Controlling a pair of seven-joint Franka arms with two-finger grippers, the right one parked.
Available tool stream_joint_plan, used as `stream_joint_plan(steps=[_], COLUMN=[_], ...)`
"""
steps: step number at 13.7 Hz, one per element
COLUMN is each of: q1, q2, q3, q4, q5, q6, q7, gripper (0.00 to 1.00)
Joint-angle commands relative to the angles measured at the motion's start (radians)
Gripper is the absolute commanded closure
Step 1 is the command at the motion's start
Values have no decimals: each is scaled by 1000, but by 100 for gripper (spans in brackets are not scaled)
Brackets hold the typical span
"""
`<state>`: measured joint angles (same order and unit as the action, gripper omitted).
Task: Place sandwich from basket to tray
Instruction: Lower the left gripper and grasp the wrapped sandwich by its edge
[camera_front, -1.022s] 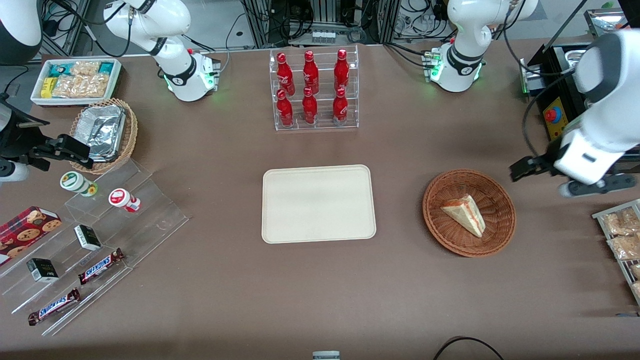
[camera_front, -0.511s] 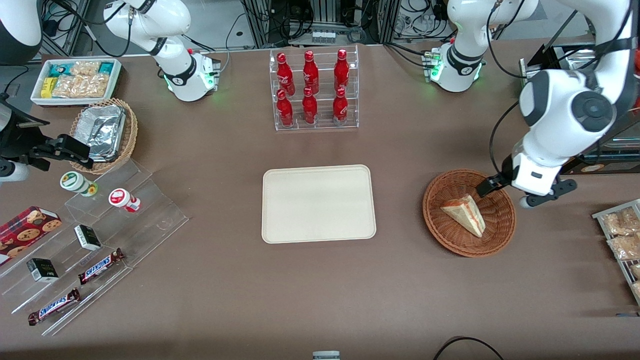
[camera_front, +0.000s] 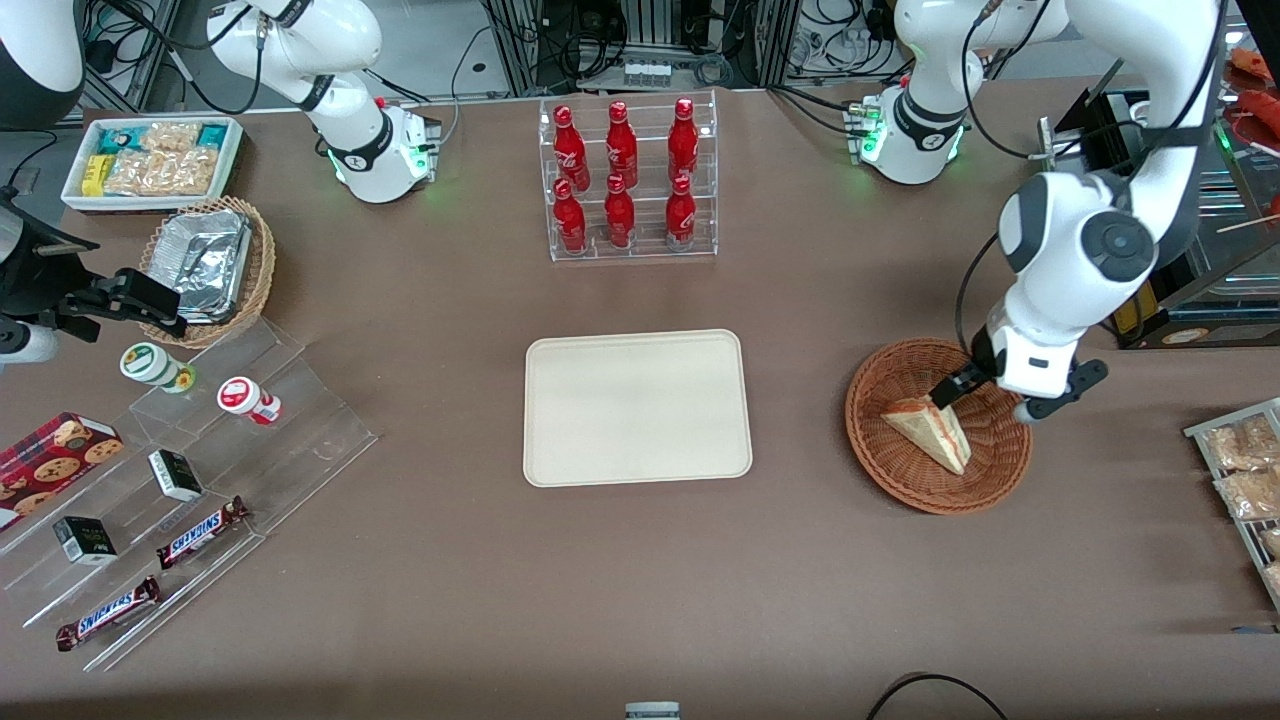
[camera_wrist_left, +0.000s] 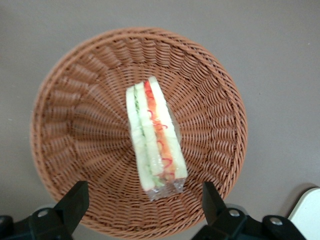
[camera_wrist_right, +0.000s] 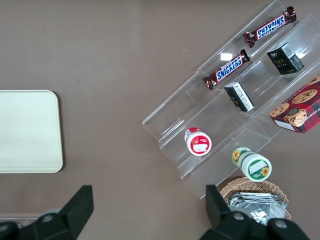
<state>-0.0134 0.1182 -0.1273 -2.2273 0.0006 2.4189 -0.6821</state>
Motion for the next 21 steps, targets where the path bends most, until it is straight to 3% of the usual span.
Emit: stream_joint_plan(steps=[1, 13, 14, 15, 16, 18, 21], q1=[-20, -11, -11, -11, -11, -13, -16], q2=[38, 179, 187, 195, 213, 212, 128], q3=[1, 12, 12, 12, 12, 14, 12], q4=[1, 11, 11, 12, 27, 32, 49], q5=[16, 15, 15, 13, 15, 15, 16], q6=[42, 143, 166, 181, 181, 178, 78], q7=[-48, -50, -50, -51, -50, -50, -51], gripper=[0, 1, 10, 29, 55, 82, 83])
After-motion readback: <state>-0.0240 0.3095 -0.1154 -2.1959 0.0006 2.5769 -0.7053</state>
